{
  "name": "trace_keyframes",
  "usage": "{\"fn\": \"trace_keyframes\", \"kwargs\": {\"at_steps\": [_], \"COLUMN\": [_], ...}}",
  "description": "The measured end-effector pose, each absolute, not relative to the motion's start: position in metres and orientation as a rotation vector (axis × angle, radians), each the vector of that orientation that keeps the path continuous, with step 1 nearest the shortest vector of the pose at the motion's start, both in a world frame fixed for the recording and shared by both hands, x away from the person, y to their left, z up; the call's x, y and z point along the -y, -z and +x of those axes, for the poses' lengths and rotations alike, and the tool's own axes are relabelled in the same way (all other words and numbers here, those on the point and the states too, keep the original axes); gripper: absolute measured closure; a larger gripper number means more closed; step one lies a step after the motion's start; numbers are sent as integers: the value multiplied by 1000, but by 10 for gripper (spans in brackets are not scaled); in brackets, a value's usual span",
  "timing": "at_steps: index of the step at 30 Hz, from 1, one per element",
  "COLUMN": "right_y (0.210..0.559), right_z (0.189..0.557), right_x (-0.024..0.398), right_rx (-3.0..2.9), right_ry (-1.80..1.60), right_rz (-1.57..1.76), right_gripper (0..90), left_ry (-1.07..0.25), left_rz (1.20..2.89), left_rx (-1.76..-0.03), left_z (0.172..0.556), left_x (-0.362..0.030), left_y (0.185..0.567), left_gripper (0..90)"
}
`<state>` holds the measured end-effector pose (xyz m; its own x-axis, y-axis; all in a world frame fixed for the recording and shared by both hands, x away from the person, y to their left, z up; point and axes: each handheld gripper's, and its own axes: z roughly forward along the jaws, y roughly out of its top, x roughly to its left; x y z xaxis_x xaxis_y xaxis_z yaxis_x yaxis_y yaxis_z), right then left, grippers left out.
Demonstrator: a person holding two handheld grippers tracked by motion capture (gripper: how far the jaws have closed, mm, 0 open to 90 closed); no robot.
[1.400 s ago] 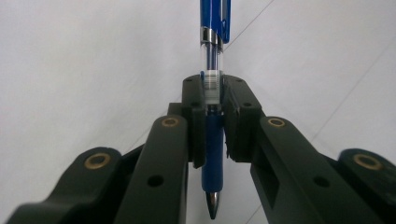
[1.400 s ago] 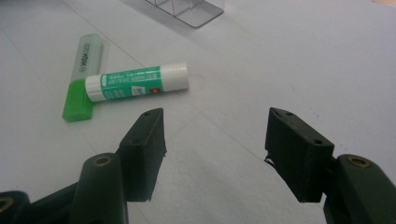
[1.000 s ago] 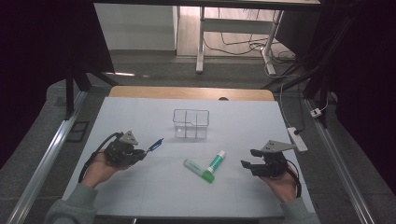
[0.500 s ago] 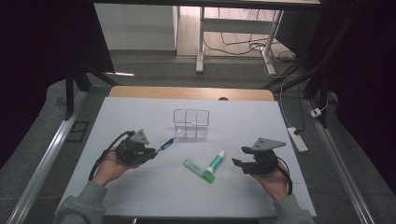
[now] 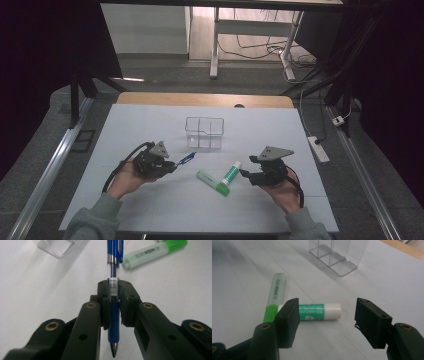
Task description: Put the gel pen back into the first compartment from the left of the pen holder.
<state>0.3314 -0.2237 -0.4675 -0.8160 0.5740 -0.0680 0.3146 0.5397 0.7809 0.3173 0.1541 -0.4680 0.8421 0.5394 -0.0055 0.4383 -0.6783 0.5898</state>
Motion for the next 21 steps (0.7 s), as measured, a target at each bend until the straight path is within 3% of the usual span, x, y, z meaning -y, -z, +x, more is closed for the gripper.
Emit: {"fn": "trace_keyframes", "kwargs": {"at_steps": [21], "right_y": [457], "right_z": [328], "right_x": [187], "right_rx": [-2501], "right_ry": [-1130], "right_rz": [609], "right_gripper": [357], "left_ry": [-206], "left_rz": [2474], "left_rx": [-619], "left_z": [320], "left_x": [-125], "left_y": [471], "left_gripper": [791]}}
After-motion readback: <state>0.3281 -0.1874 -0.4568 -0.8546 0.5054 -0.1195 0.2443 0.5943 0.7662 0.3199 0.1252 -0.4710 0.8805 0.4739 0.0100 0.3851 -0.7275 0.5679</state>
